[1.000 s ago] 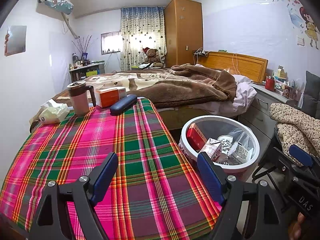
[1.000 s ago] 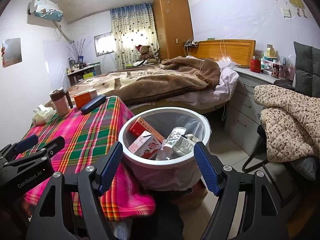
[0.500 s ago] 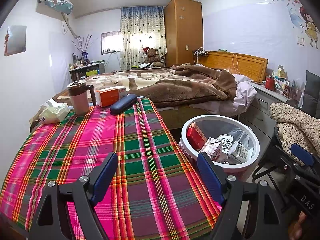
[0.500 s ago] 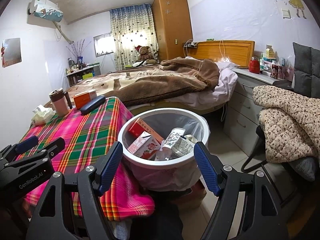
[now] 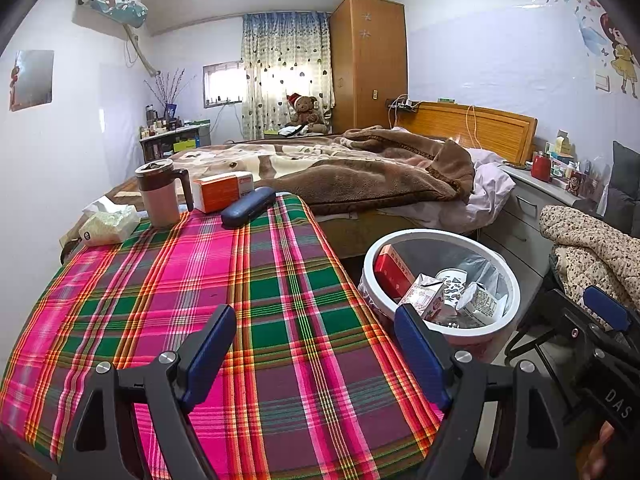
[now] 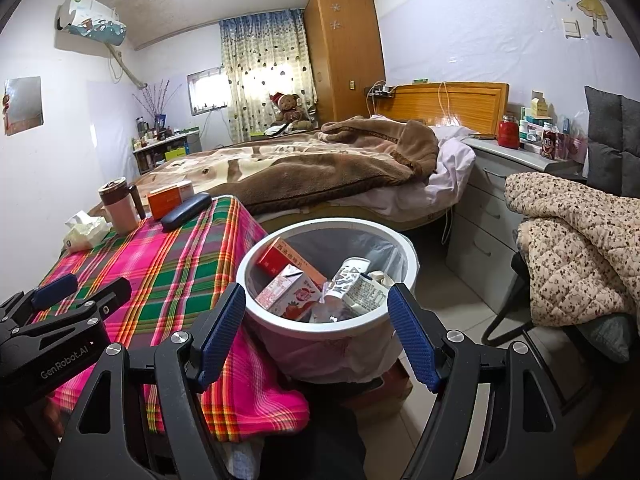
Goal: Collect trash
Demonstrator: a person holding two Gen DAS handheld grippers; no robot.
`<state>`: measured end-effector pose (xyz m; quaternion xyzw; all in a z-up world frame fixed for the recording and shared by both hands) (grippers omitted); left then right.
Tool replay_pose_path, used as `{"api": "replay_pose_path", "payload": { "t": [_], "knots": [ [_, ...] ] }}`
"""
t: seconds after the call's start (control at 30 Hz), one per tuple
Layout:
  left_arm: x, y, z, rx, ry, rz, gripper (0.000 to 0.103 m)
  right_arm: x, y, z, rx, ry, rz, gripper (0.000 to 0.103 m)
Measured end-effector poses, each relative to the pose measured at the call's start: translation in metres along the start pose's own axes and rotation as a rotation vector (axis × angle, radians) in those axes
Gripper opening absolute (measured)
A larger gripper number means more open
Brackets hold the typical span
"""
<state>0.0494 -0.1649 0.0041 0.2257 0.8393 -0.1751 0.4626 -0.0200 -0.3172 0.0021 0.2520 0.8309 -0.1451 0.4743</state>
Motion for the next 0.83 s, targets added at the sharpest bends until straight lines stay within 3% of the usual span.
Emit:
{"api": "replay_pose_path", "payload": {
  "t": [0.83],
  "knots": [
    [0.0013, -0.0018, 0.002, 0.0, 0.003, 0.001, 0.081, -0.0024, -0.0011, -0.0016, -0.001, 0.002, 0.002, 0.075]
  ]
}}
Point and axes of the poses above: each gripper's, at about its wrist camera, not at the fingertips, and z roughly the way its jaws point, y to its left, x to its underside, the point moved 4 cm from there along z, roughly the way its jaws point, and after that the axes turned 11 degrees about x, right-handed, at the moved point
